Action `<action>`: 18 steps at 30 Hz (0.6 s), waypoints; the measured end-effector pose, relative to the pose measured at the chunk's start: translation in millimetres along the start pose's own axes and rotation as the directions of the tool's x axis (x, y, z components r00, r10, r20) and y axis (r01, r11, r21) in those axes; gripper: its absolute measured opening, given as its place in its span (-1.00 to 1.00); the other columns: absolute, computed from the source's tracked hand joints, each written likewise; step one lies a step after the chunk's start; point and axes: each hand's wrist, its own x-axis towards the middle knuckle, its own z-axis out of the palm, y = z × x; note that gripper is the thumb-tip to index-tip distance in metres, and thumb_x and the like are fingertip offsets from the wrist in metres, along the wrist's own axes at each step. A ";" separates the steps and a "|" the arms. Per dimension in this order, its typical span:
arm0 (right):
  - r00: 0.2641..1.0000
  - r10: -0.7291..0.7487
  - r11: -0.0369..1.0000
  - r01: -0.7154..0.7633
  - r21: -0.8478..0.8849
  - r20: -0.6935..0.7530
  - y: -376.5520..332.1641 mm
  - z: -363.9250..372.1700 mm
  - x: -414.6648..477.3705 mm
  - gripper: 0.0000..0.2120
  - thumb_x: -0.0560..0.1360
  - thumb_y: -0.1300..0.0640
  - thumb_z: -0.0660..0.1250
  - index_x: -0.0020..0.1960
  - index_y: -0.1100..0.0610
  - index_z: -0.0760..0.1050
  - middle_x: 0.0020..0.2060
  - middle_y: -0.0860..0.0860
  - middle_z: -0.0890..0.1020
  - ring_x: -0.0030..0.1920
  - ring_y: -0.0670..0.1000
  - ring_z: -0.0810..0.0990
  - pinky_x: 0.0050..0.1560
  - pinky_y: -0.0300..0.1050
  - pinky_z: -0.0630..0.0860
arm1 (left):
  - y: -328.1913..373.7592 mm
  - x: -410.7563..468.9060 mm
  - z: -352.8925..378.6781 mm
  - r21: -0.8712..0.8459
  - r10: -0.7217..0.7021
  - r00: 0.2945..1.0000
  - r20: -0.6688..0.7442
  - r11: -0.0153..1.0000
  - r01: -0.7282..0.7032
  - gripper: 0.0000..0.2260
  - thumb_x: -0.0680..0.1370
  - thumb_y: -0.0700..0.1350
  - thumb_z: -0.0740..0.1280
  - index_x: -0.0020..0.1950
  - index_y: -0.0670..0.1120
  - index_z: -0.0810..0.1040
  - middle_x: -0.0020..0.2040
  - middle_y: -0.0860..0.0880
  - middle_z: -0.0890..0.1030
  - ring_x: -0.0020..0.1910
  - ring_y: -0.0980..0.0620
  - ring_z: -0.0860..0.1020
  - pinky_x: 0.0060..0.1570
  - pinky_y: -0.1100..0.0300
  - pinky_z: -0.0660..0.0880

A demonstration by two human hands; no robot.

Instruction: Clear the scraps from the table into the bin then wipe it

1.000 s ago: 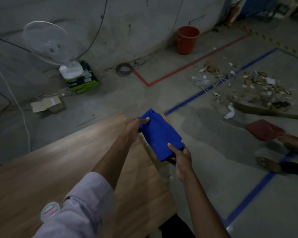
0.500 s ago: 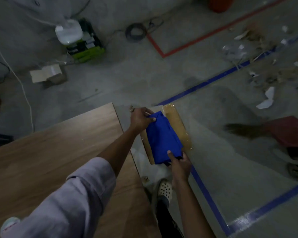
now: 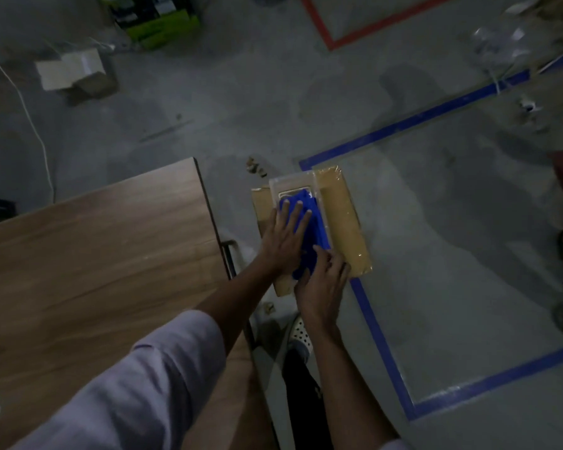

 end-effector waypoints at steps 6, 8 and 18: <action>0.948 -0.059 0.985 0.106 -0.135 0.312 13.0 29.4 29.4 -0.36 0.56 0.14 0.42 0.56 0.21 0.27 0.54 0.15 0.30 0.48 0.12 0.33 0.42 -0.02 0.40 | 1.4 18.3 19.9 0.115 0.078 0.994 0.075 0.990 -0.087 -0.31 0.69 0.22 -0.01 0.67 -0.10 -0.20 0.66 -0.19 -0.20 0.62 -0.29 -0.24 0.57 -0.26 -0.19; 0.959 -0.071 0.983 0.113 -0.143 0.273 16.1 32.1 33.6 -0.39 0.55 0.13 0.42 0.54 0.20 0.31 0.50 0.15 0.36 0.45 0.12 0.38 0.39 -0.02 0.42 | 2.4 17.3 23.8 0.143 0.071 0.997 0.027 0.987 -0.074 -0.32 0.69 0.21 -0.02 0.67 -0.12 -0.17 0.65 -0.23 -0.19 0.62 -0.29 -0.22 0.56 -0.29 -0.18; 0.958 -0.203 0.979 0.202 0.028 0.200 -41.0 -34.0 30.4 -0.60 0.54 0.25 0.39 0.36 0.21 0.47 0.32 0.15 0.51 0.29 0.15 0.49 0.23 0.03 0.51 | 1.1 -37.1 -57.3 -0.073 -0.047 0.991 -0.126 0.997 0.038 -0.34 0.67 0.12 0.14 0.66 -0.16 0.01 0.65 -0.24 0.08 0.64 -0.24 -0.02 0.57 -0.17 -0.22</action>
